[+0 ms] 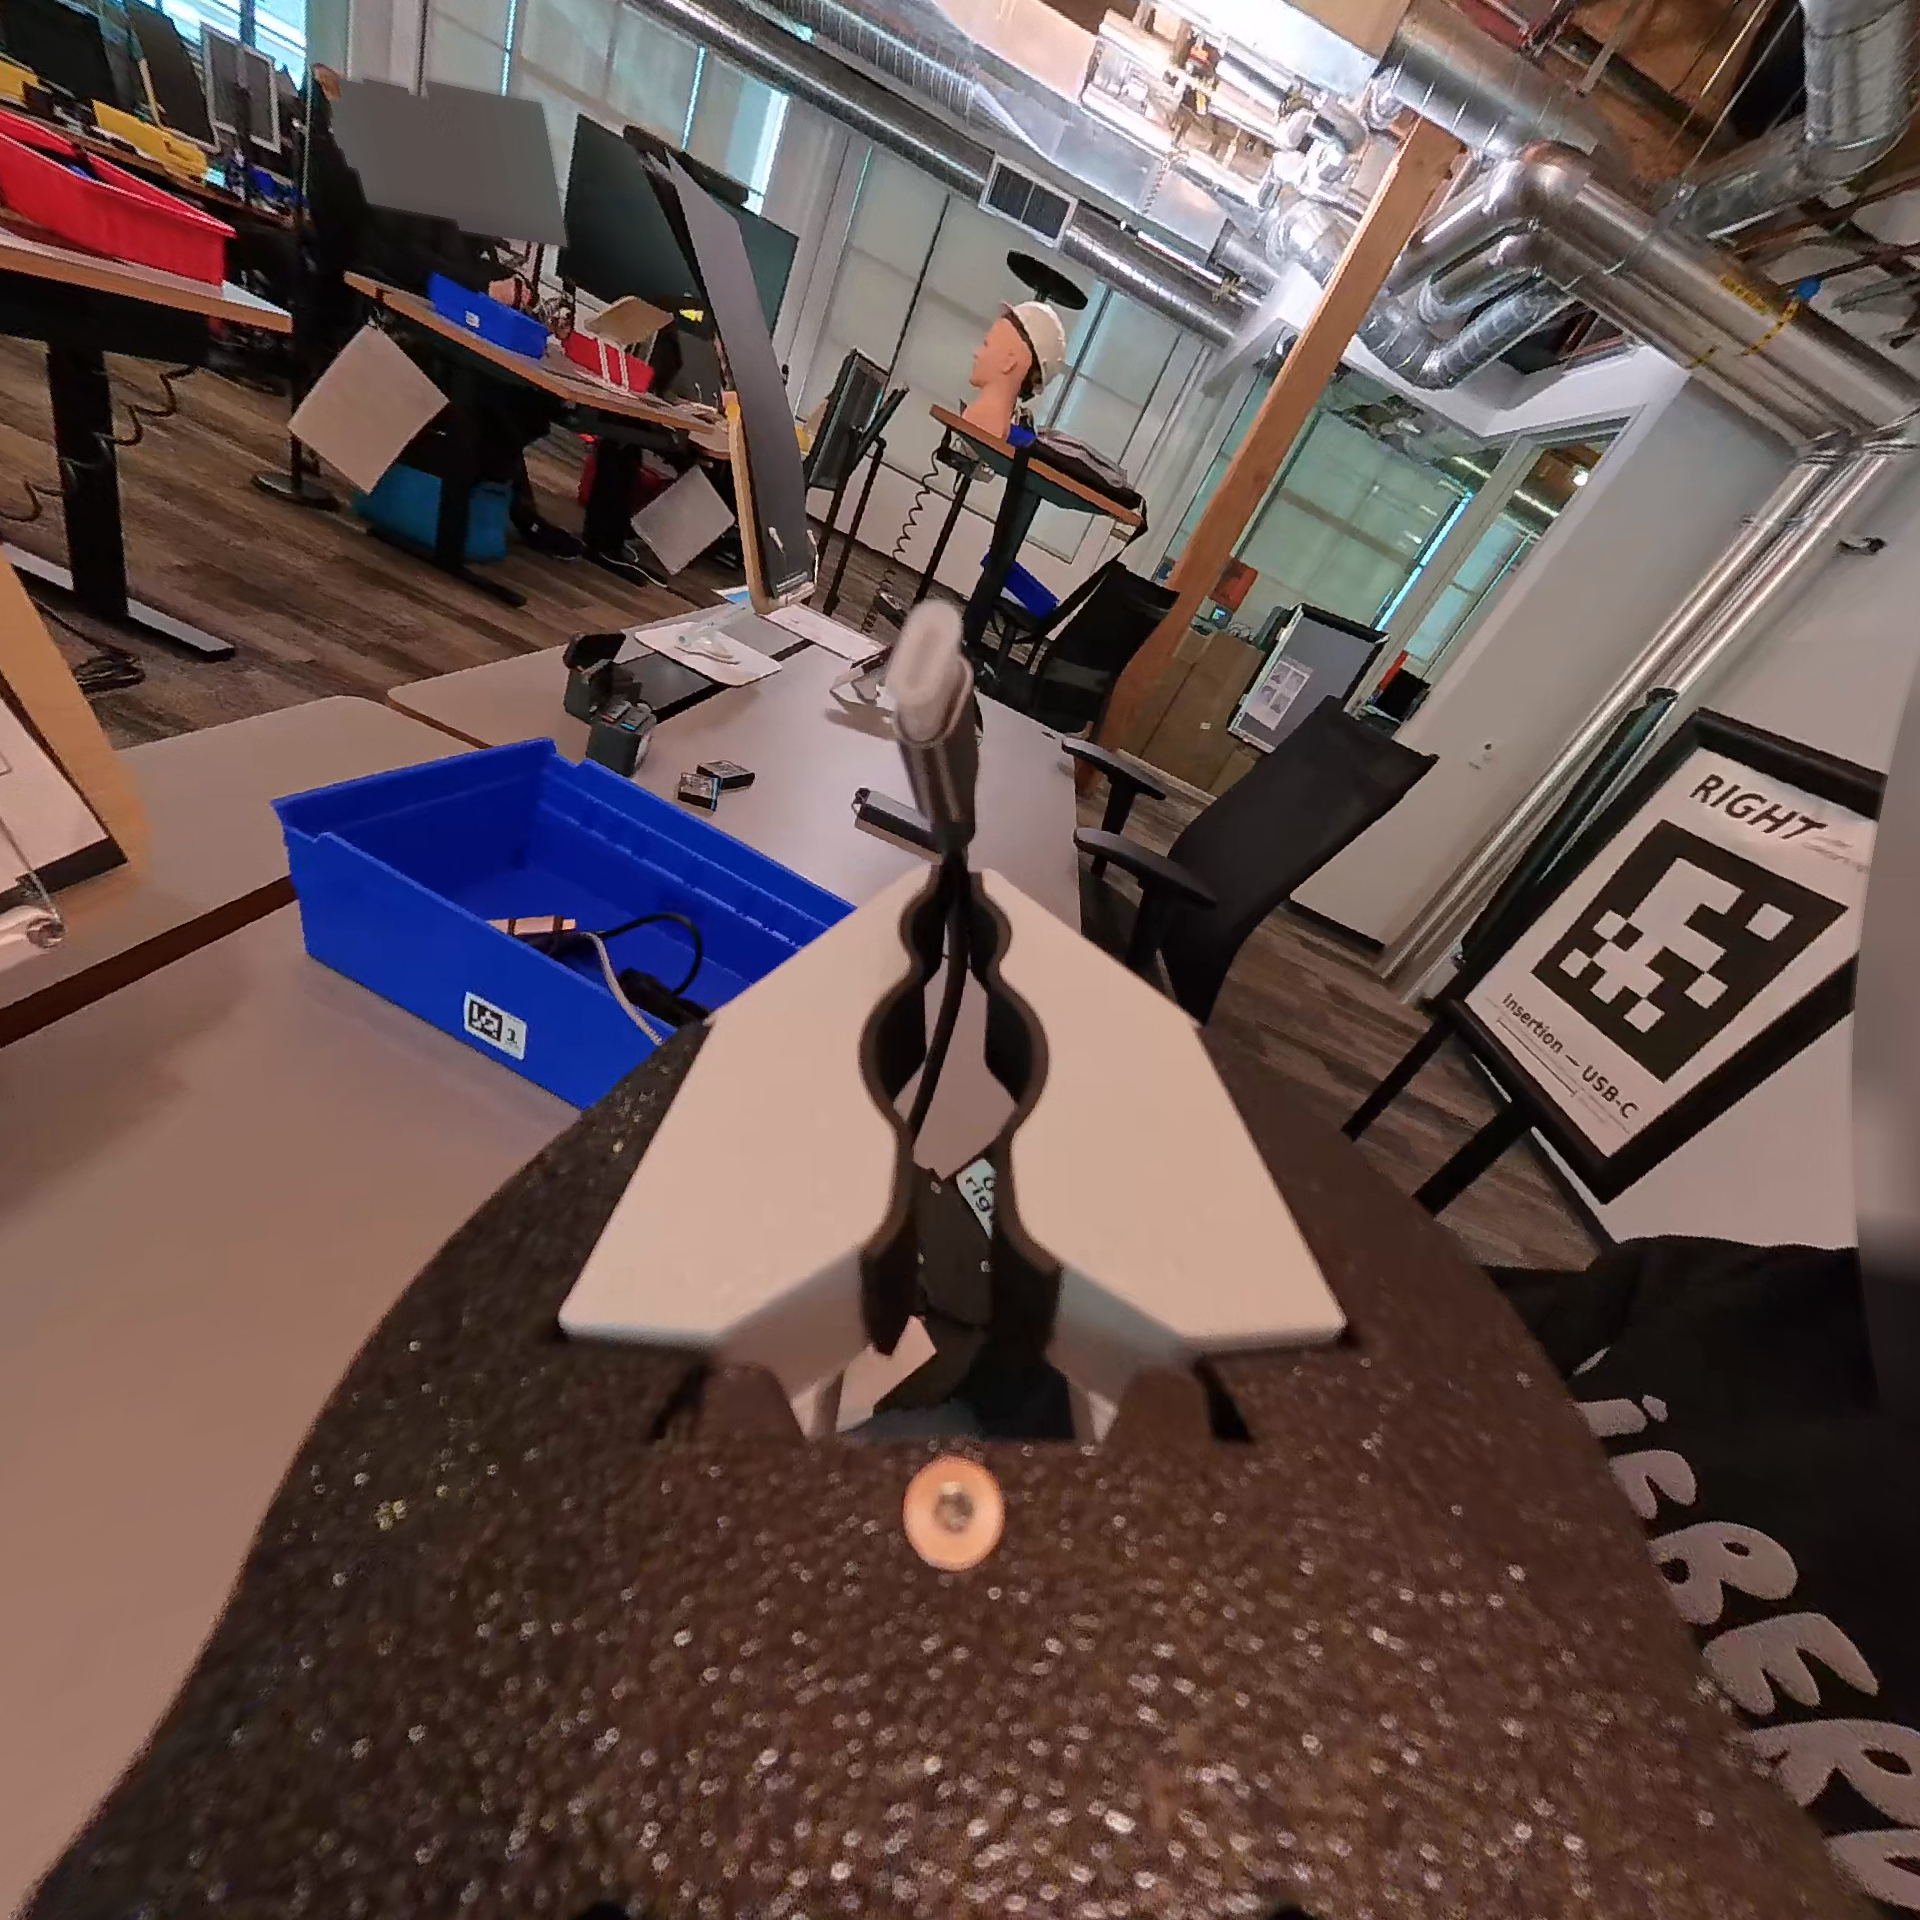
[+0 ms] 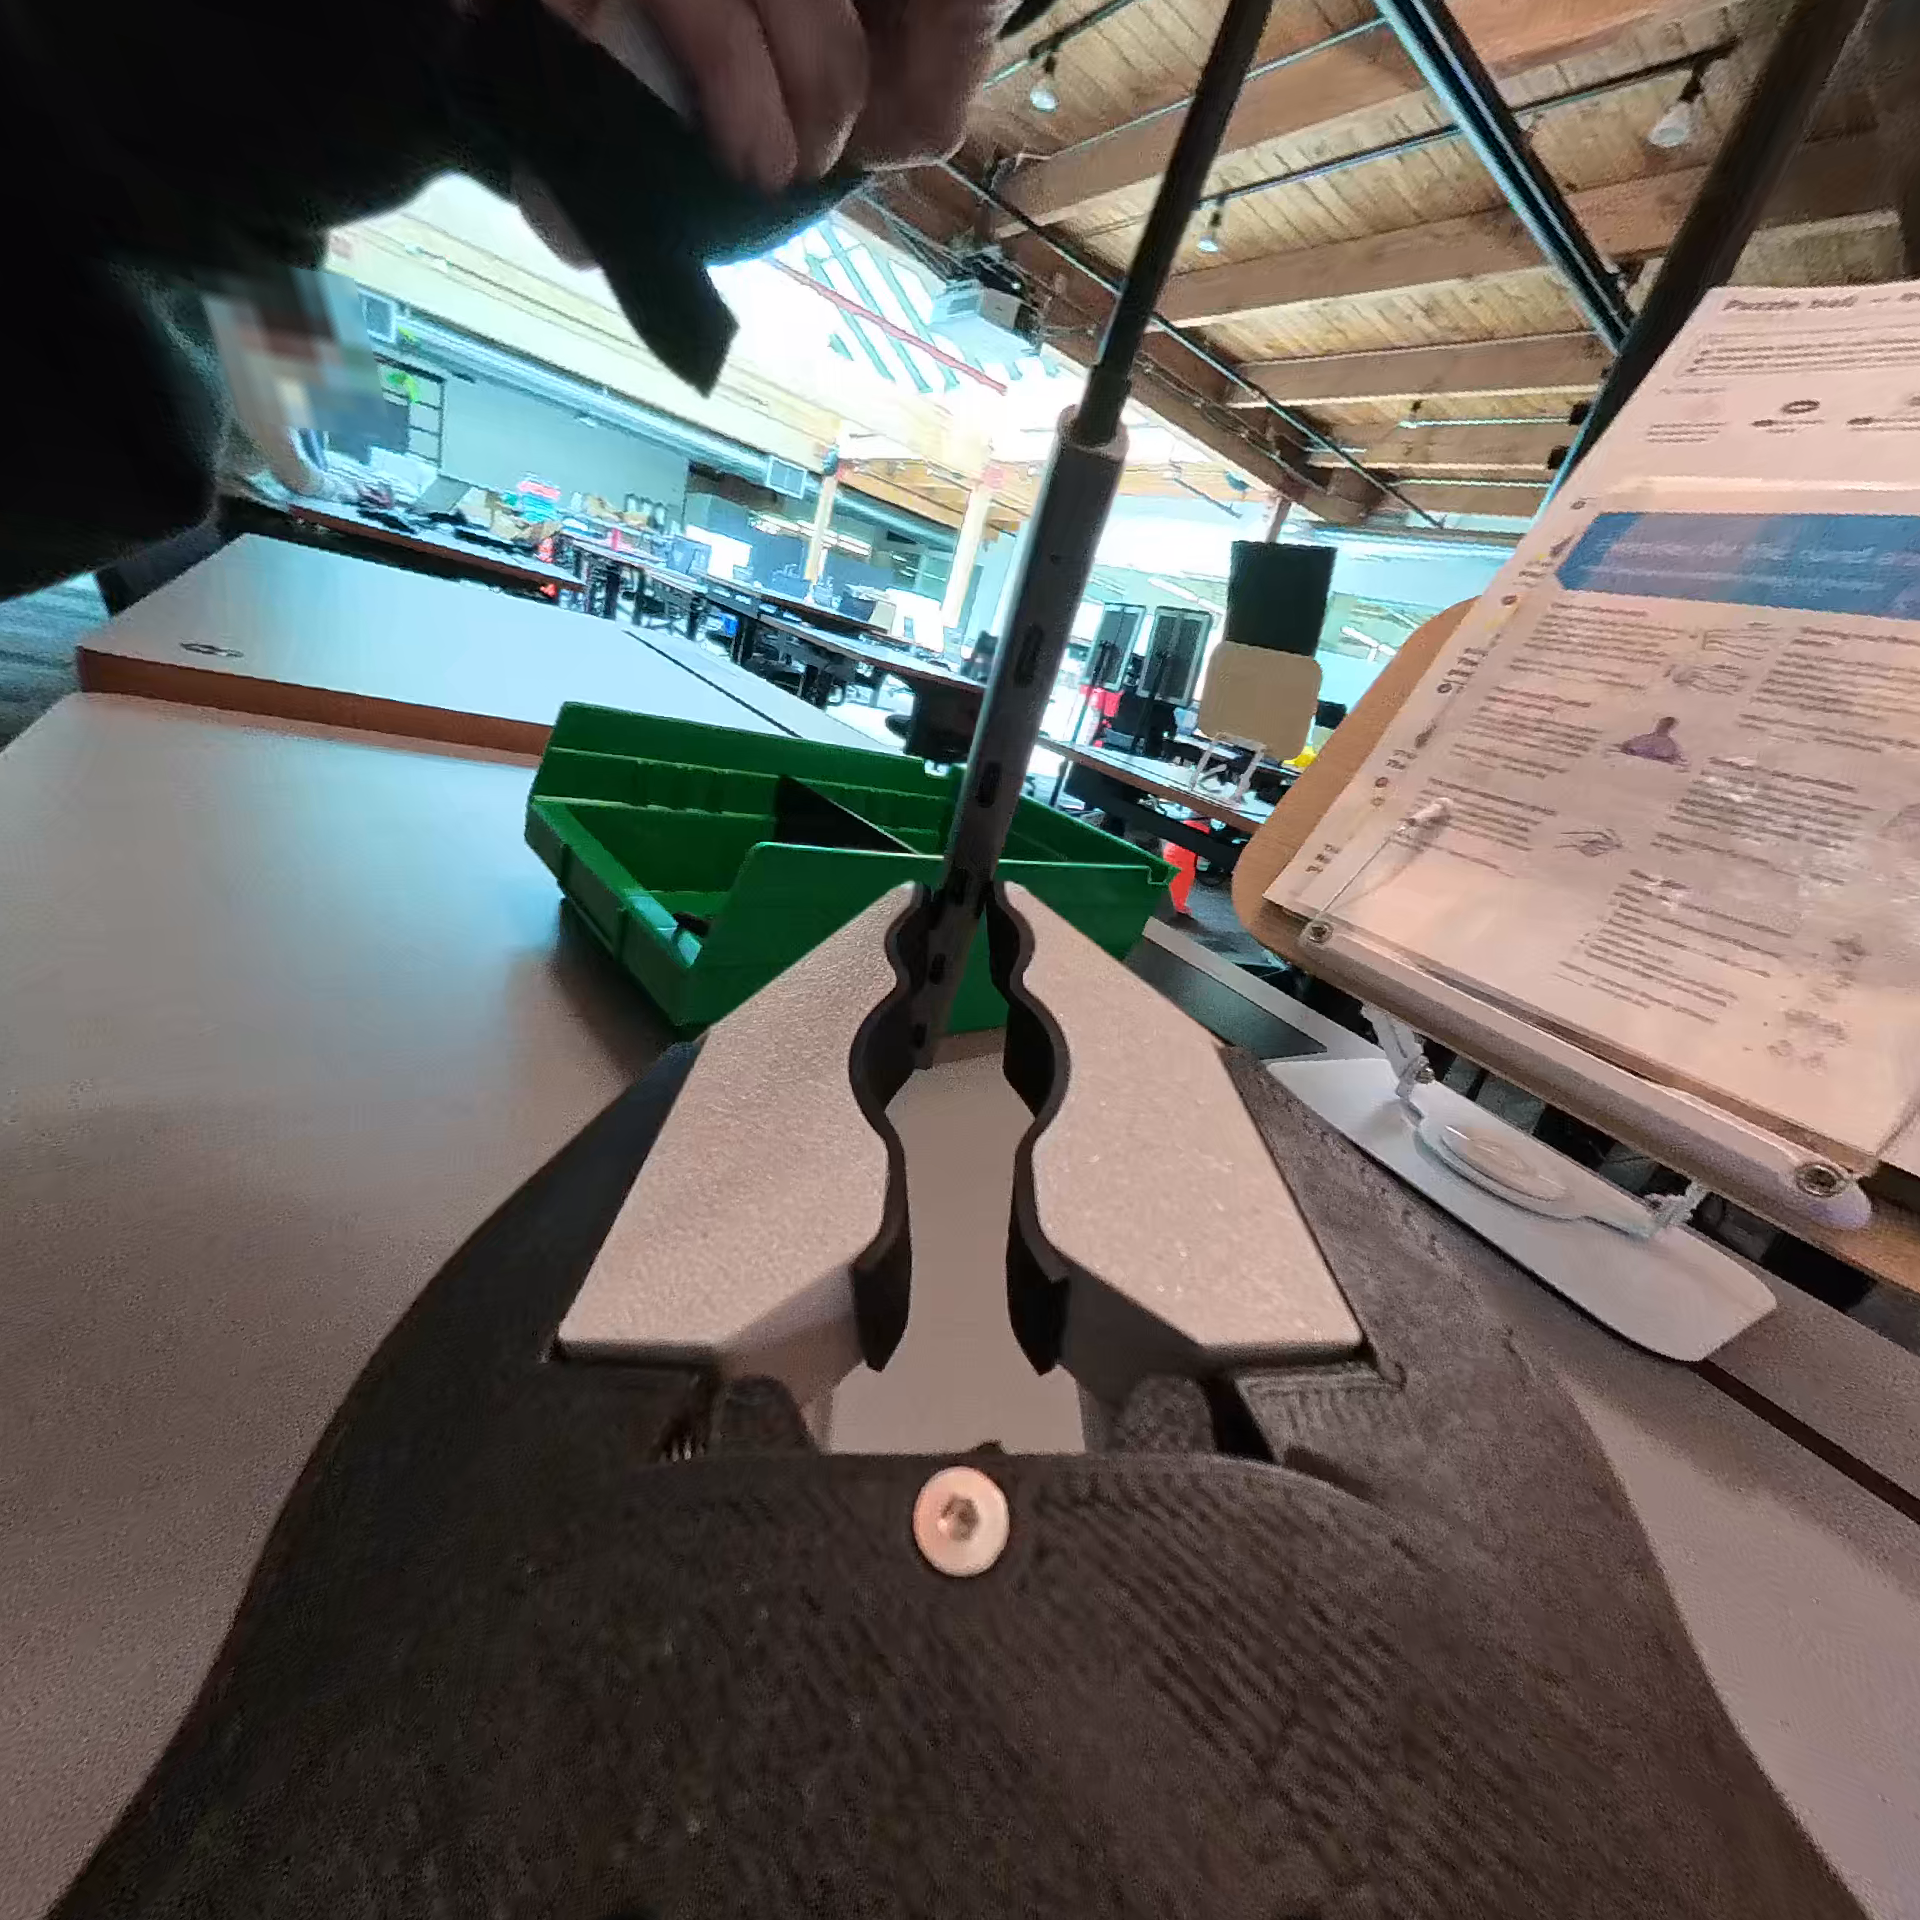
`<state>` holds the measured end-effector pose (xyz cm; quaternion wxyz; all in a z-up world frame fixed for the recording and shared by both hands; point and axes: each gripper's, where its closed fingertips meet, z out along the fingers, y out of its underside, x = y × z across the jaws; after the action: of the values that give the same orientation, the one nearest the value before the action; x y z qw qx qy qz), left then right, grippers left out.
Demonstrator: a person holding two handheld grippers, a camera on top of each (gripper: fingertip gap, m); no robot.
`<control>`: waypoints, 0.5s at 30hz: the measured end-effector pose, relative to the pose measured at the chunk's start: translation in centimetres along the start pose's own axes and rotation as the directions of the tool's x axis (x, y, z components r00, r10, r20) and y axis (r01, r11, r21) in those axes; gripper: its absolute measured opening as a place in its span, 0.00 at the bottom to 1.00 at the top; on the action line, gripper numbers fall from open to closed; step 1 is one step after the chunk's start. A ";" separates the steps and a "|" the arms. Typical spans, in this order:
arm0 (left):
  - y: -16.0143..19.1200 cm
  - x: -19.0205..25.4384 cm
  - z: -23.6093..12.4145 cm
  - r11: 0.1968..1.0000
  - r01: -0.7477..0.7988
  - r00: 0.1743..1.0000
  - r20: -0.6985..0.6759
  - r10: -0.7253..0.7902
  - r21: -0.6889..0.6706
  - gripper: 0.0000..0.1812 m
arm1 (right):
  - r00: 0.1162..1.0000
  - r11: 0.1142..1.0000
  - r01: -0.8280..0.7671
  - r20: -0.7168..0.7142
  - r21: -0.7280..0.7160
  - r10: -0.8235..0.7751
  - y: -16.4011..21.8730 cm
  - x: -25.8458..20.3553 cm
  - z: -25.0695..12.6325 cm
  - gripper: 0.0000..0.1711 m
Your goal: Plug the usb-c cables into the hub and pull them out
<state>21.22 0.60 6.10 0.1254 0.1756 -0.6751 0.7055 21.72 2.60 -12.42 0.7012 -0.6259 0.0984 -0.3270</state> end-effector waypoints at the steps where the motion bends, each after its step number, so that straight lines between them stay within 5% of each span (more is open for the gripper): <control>1: -0.1 0.0 0.0 1.000 0.004 1.000 -0.002 -0.004 0.009 0.00 | 1.000 1.000 -0.009 -0.007 0.007 0.009 -0.1 0.3 -0.1 0.05; 8: 0.0 -0.9 -0.5 1.000 -0.001 0.999 0.041 0.001 0.002 0.04 | 0.976 0.998 0.058 -0.211 -0.024 -0.061 -0.3 3.7 -1.3 0.05; 12: 2.6 -6.2 -2.7 0.996 -0.020 0.943 0.330 0.047 -0.084 0.20 | 0.809 0.930 0.228 -0.476 -0.289 -0.346 0.9 8.2 -3.7 0.04; 15: 7.3 -7.0 -4.1 0.977 0.069 0.928 0.372 0.010 -0.200 0.24 | 0.723 0.856 0.274 -0.493 -0.439 -0.484 1.8 9.4 -4.6 0.04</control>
<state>24.28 4.72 -3.54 0.0242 0.3015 -0.7543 0.5827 26.99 -6.63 -12.51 0.4348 -0.6099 0.2322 -0.6205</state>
